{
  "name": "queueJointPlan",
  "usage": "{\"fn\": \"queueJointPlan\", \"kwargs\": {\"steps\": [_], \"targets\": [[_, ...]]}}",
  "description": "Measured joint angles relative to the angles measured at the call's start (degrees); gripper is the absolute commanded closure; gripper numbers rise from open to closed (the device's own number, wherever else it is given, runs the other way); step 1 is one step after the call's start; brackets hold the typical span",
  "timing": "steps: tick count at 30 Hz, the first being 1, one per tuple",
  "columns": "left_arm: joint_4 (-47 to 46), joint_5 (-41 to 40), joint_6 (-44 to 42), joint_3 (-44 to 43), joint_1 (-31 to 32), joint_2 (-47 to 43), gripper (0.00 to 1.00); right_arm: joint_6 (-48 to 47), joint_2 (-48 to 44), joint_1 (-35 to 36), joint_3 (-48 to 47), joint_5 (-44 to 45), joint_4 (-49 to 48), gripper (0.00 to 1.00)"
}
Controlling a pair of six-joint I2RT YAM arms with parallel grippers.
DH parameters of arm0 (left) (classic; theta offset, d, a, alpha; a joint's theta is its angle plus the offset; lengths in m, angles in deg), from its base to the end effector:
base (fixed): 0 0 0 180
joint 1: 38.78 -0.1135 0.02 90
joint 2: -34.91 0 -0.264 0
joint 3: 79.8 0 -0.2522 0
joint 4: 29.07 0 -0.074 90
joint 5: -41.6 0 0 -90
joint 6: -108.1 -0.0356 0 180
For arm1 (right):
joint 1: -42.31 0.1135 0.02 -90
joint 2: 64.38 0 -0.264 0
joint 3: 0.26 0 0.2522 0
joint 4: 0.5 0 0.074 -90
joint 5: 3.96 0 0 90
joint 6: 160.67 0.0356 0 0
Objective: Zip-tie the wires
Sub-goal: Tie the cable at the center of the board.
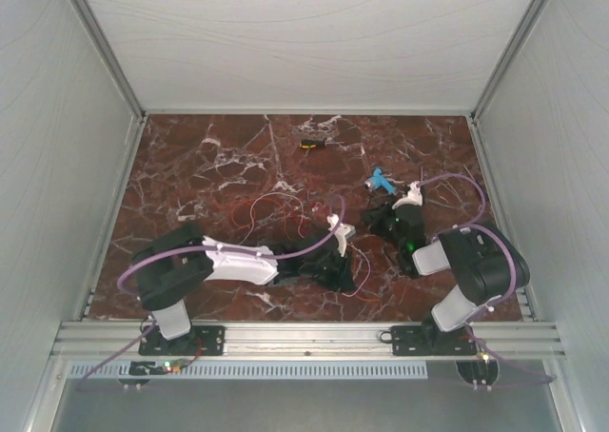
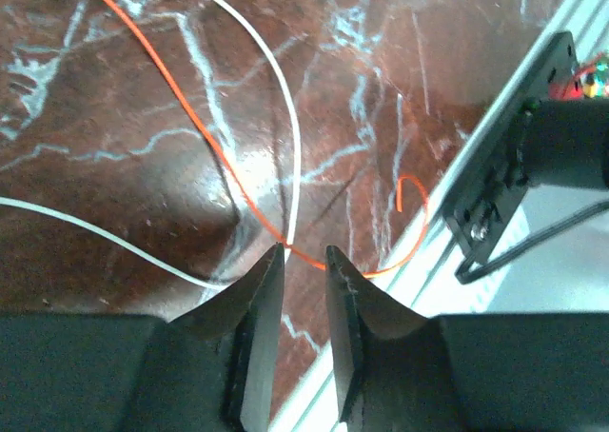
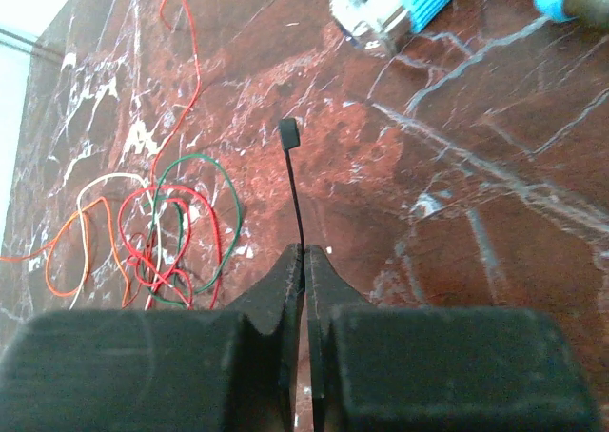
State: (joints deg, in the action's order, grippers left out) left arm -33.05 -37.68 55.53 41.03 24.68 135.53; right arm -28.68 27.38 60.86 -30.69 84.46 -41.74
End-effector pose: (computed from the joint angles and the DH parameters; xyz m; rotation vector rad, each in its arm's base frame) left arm 0.1479 -0.3109 0.1397 0.6689 2.3852 -1.0894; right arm 0.2386 0.0811 0.1185 0.3857 1.9538 0.7254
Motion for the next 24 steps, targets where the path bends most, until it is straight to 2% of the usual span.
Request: {"fn": "queueJointPlan", "kwargs": {"steps": [5, 9, 12, 14, 18, 20, 24], "targets": [[8.68, -0.55, -1.42, 0.02, 0.63, -6.62, 0.42, -0.28, 0.74, -0.76, -0.48, -0.52, 0.20, 1.00], [19.78, -5.42, -2.49, 0.92, 0.57, -15.54, 0.36, 0.09, 3.98, 1.86, -1.88, -1.42, -0.55, 1.00], [26.21, -8.94, -2.58, 2.54, -0.09, -21.51, 0.42, 1.42, 7.15, 5.03, -2.62, -2.40, -1.77, 1.00], [28.79, -10.78, -2.51, 5.03, -0.92, -25.16, 0.55, 2.93, 9.20, 6.86, -2.82, -3.23, -3.67, 1.00], [30.25, -14.38, -2.25, 12.46, -3.67, -30.47, 0.68, 5.81, 11.41, 8.63, -3.10, -5.29, -6.40, 1.00], [29.49, -16.72, -2.93, 16.31, -4.74, -32.28, 0.71, 6.80, 11.65, 8.72, -3.34, -6.49, -6.36, 1.00], [21.55, -20.81, -7.87, 25.44, -5.35, -36.13, 0.70, 8.24, 10.82, 8.70, -5.38, -9.03, -1.64, 1.00]]}}
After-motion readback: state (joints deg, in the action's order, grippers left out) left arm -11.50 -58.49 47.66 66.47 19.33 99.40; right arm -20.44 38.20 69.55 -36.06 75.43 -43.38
